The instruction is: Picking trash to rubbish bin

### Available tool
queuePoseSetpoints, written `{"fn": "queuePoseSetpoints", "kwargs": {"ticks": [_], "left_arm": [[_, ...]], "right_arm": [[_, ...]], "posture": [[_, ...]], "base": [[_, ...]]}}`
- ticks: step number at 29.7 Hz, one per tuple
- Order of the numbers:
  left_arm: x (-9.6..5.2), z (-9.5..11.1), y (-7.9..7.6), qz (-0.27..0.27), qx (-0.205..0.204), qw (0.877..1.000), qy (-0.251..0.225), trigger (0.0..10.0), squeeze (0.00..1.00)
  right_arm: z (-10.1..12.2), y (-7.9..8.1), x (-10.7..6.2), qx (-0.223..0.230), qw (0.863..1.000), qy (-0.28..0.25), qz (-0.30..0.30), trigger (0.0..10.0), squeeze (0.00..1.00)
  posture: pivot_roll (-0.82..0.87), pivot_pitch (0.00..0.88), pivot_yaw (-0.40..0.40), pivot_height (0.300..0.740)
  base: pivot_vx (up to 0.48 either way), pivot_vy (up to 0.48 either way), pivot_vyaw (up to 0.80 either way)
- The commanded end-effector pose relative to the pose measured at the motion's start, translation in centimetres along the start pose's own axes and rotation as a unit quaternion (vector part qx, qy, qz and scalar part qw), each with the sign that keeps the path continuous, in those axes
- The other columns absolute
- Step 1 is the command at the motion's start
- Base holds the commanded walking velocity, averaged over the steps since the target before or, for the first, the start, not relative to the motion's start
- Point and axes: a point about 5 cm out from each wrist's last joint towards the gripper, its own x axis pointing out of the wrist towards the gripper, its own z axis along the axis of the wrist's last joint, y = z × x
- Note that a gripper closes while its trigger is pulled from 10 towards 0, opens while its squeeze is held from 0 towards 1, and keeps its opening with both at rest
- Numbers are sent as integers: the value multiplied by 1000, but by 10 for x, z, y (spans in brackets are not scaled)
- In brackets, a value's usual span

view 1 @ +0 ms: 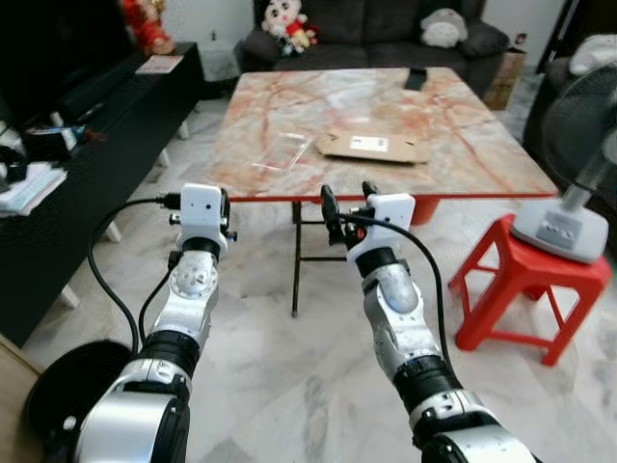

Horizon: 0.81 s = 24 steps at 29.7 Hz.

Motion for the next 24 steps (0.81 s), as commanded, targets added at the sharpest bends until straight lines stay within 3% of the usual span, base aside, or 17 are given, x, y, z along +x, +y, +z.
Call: {"fn": "queuePoseSetpoints", "kwargs": {"ticks": [1,13,24], "left_arm": [[2,2,12,12,7,1000,-2,10000,0],[3,8,8,7,12,1000,-14,10000,0],[3,9,7,-5,21,1000,-18,10000,0]], "right_arm": [[4,12,5,9,1000,-5,15,10000,0],[7,16,3,-5,999,-16,33,10000,0],[8,17,4,10,999,-16,28,10000,0]], "posture": [[-33,0,18,740],[-34,12,13,740],[-31,8,10,740]], "base": [[345,0,0],[345,0,111],[346,0,44]]}}
